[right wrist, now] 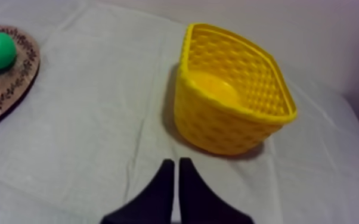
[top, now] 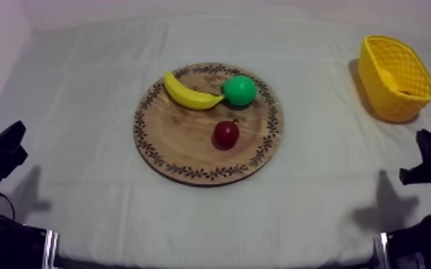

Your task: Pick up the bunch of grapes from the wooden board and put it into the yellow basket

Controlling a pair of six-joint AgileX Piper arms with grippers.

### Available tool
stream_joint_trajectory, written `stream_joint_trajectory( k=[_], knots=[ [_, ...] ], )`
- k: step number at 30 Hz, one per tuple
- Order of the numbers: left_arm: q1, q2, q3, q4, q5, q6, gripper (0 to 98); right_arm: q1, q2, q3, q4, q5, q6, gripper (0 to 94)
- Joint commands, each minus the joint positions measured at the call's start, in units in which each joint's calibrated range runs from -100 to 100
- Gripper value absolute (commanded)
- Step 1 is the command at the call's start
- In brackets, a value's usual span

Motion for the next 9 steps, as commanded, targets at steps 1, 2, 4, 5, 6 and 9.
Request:
stream_joint_trajectory(
  k=[1, 2, 4, 5, 6, 9],
  knots=[
    [-0.01, 0.0, -0.04, 0.01, -0.03, 0.0, 0.1, -0.01, -0.04, 0.04, -0.01, 0.04, 0.26, 0.7],
    [-0.01, 0.0, -0.04, 0.01, -0.03, 0.0, 0.1, -0.02, -0.04, 0.05, 0.0, 0.05, 0.27, 0.7],
    [-0.01, 0.0, -0.04, 0.01, -0.03, 0.0, 0.1, -0.02, -0.04, 0.06, 0.0, 0.07, 0.27, 0.7],
    [-0.01, 0.0, -0.04, 0.01, -0.03, 0.0, 0.1, -0.02, -0.04, 0.06, 0.0, 0.07, 0.29, 0.7],
    [-0.01, 0.0, -0.04, 0.01, -0.03, 0.0, 0.1, -0.02, -0.04, 0.07, 0.0, 0.08, 0.31, 0.7],
    [-0.01, 0.0, -0.04, 0.01, -0.03, 0.0, 0.1, -0.02, -0.04, 0.07, 0.0, 0.08, 0.35, 0.7]
  ],
)
